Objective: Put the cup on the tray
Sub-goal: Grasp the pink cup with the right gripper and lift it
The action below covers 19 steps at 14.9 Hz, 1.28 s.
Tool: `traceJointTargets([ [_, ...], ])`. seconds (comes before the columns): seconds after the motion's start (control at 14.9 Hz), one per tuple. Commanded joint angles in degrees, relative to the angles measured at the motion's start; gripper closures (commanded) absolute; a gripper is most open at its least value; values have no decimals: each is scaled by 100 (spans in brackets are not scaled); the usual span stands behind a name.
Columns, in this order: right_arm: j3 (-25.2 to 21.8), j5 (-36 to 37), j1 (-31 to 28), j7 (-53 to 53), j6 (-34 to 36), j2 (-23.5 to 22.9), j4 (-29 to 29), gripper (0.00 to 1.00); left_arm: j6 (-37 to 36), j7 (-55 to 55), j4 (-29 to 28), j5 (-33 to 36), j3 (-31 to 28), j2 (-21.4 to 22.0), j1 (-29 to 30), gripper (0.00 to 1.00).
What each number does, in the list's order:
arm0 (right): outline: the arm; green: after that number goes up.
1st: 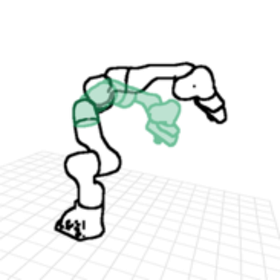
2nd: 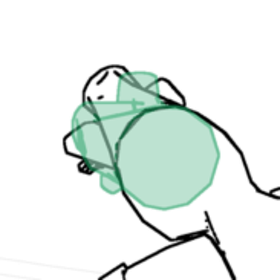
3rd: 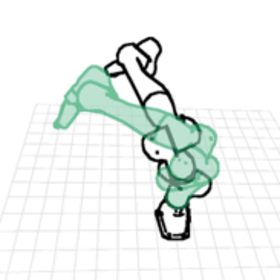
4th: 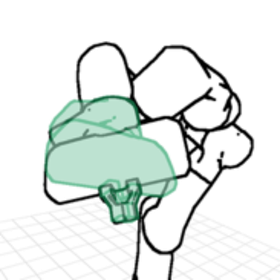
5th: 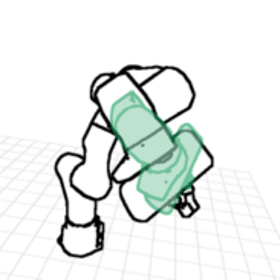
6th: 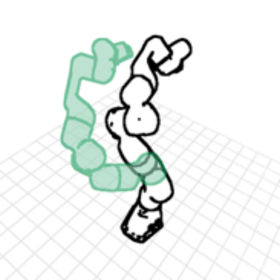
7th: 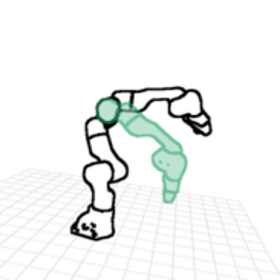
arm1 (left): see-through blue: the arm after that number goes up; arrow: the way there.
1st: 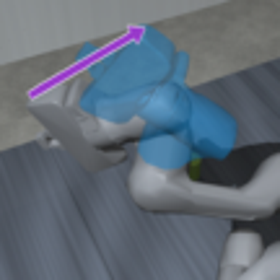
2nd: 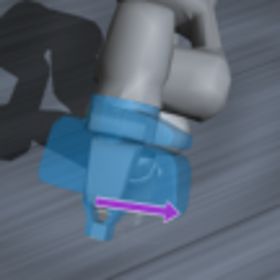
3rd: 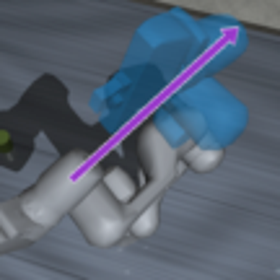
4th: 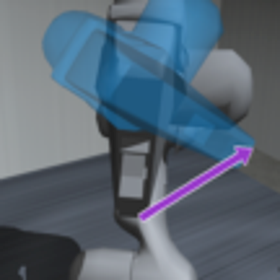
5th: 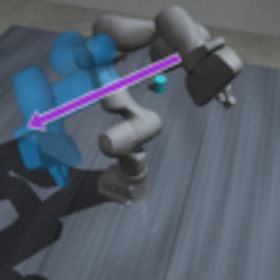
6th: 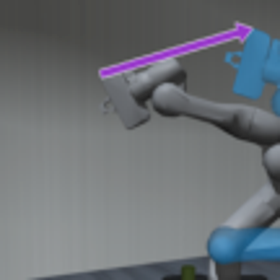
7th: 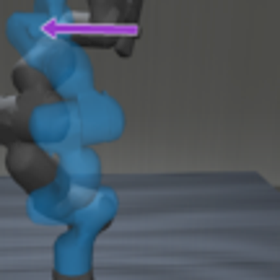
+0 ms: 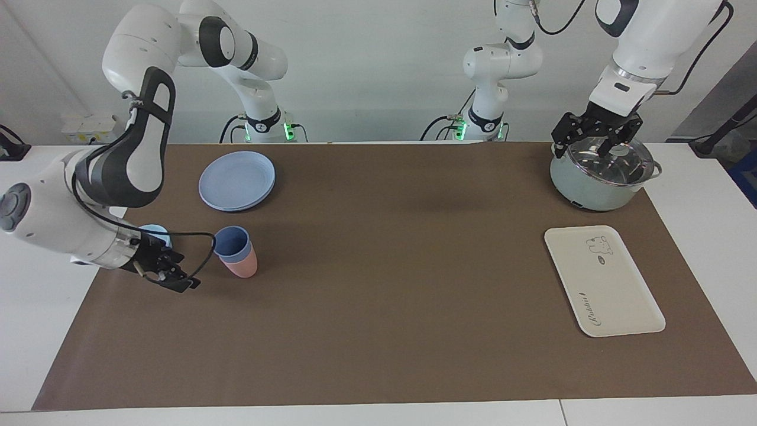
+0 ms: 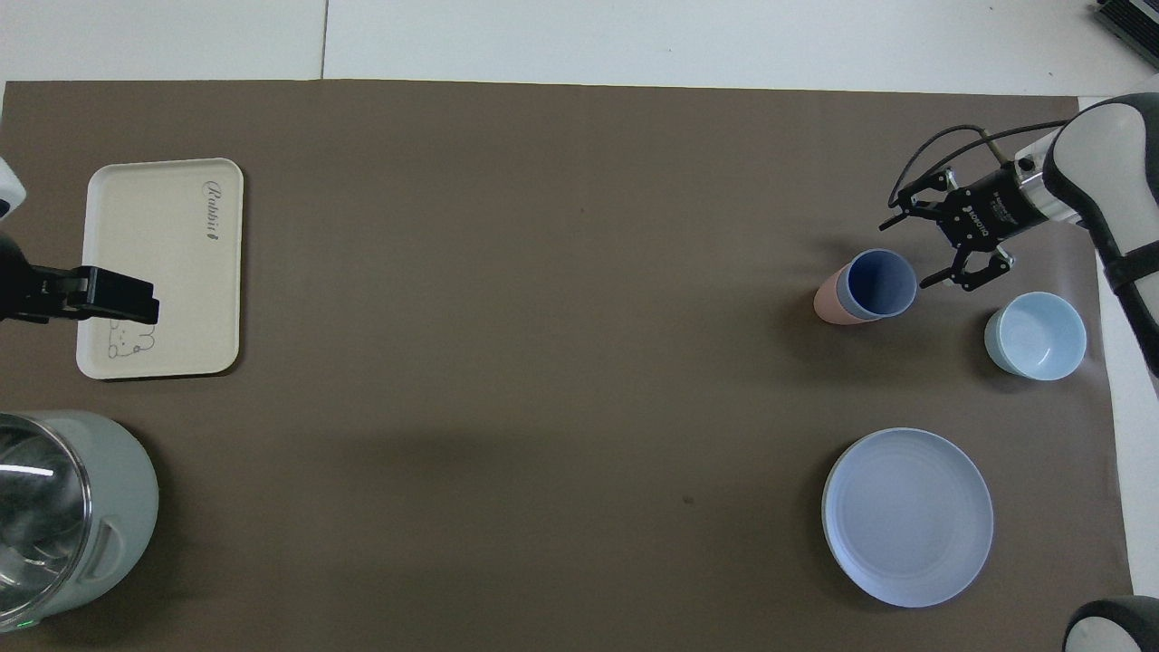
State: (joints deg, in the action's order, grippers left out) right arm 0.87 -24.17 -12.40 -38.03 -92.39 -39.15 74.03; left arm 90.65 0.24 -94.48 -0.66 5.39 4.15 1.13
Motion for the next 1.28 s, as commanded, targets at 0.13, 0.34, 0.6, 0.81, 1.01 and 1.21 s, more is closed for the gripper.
traceJointTargets([
  [0.13,54,-438,-87,-108,-146,91,699,2,50,47,-185,-66,6,174,36,0],
  [0.34,54,-701,-43,-117,-261,161,980,2,50,47,-185,-75,6,174,36,0],
  [0.6,54,-1053,-43,-108,-235,328,1403,2,58,47,-185,-75,6,174,36,0],
  [0.81,54,-1405,10,-178,-244,408,1605,4,50,47,-185,-75,6,174,36,0],
  [1.01,97,-1467,36,-126,-182,574,1955,33,50,47,-185,-75,6,174,36,0],
  [1.21,115,-2020,141,-187,-138,811,2229,100,50,47,-185,-75,6,174,36,0],
])
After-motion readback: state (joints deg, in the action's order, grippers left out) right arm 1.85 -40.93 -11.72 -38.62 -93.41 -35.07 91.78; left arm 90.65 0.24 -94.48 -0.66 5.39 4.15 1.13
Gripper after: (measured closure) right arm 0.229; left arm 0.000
